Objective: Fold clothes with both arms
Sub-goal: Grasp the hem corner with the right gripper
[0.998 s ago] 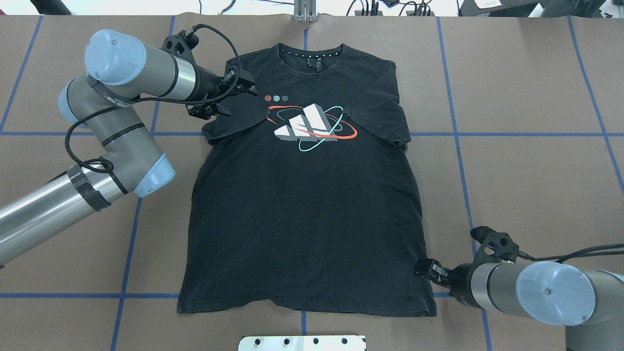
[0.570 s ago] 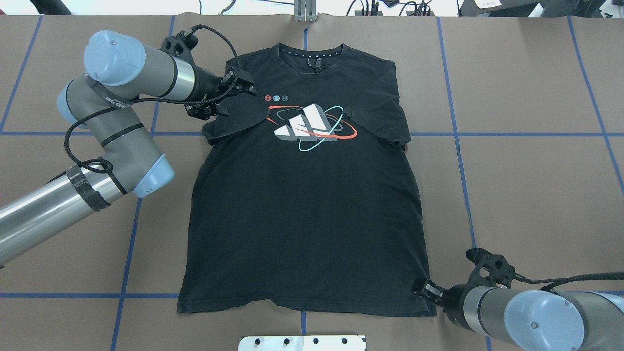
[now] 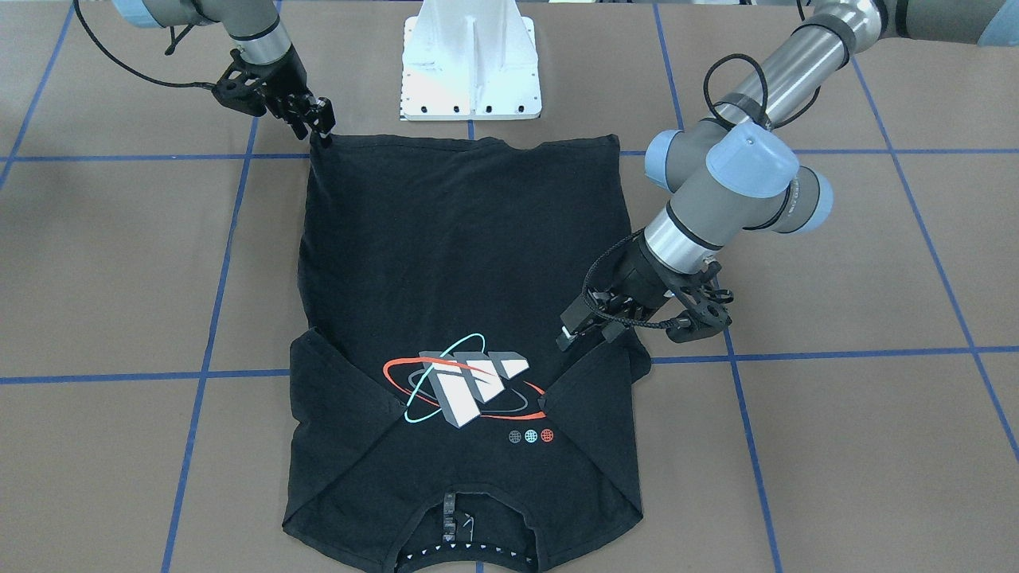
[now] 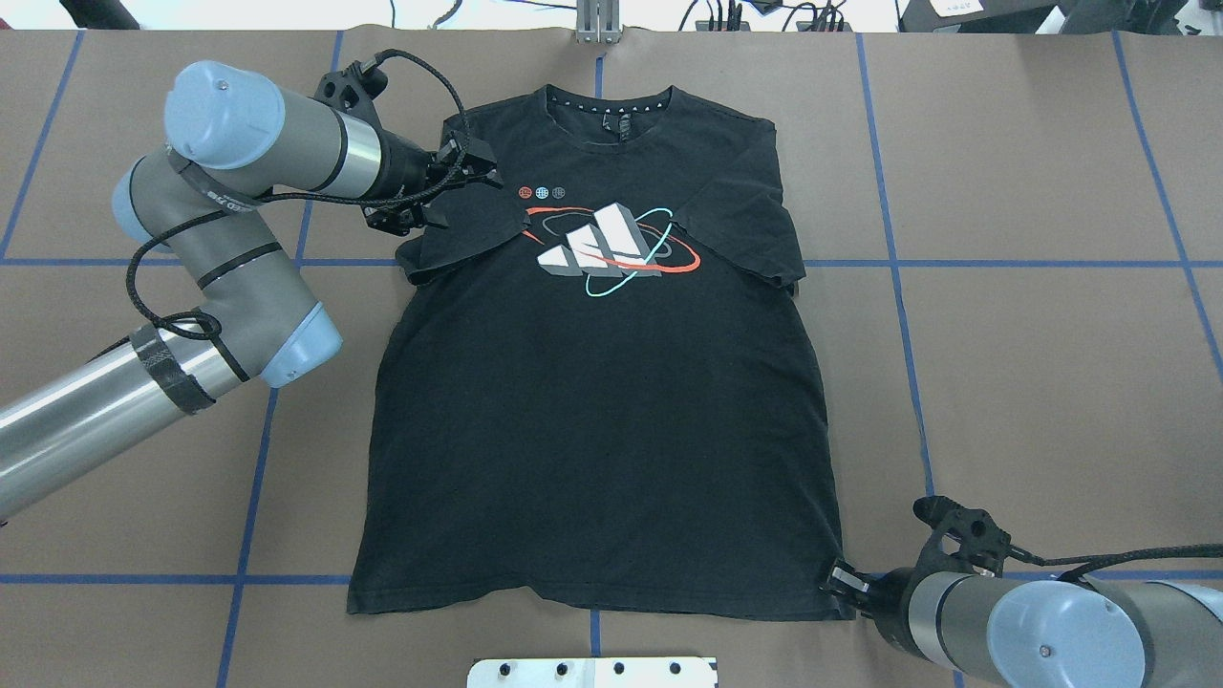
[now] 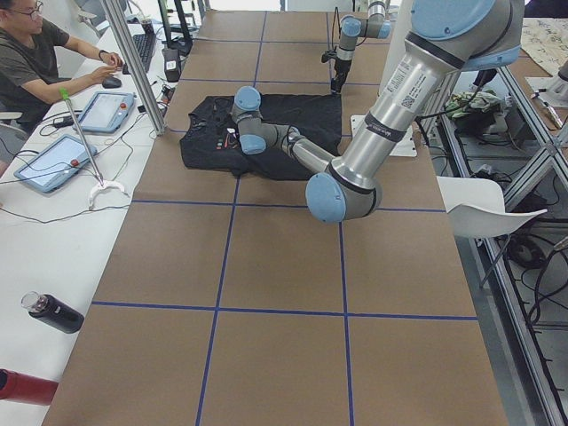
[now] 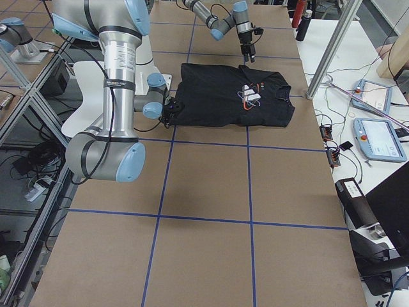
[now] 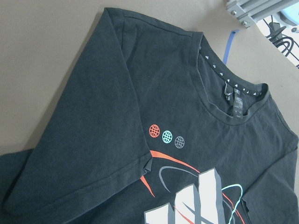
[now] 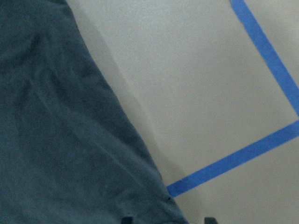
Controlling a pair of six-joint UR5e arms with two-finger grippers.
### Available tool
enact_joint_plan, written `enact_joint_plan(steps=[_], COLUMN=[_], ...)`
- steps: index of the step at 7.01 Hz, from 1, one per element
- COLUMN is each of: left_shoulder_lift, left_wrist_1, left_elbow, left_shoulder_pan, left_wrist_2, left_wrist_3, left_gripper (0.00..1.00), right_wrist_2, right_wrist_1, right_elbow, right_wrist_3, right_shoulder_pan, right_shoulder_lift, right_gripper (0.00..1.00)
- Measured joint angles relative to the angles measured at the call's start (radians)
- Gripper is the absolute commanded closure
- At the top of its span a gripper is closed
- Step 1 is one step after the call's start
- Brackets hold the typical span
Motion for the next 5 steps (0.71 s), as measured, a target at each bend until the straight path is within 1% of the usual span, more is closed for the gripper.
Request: enact_joint_plan(steps=[2, 3, 4, 5], left_shoulder_lift=[0.0, 0.0, 0.0, 0.0], left_wrist_1=[-0.001, -0.001, -0.002, -0.004], left_elbow=[0.001, 0.001, 0.001, 0.002], left_shoulder_pan=[0.0, 0.001, 0.0, 0.0], left_wrist_2=[0.0, 0.0, 0.0, 0.0], left_wrist_3=[0.0, -0.001, 0.0, 0.0], left_gripper=[0.06, 0.06, 0.06, 0.06], right_wrist_2=[0.001, 0.001, 0.001, 0.001], right_wrist_1=[-0.001, -0.001, -0.001, -0.001], right_elbow=[-0.001, -0.002, -0.003, -0.003], right_wrist_3=[0.0, 0.001, 0.001, 0.005], right_shoulder_pan=[-0.007, -0.011, -0.014, -0.016], right_shoulder_lift=[-0.002, -0.002, -0.003, -0.003], right_gripper=[0.41, 0.44, 0.54, 0.71])
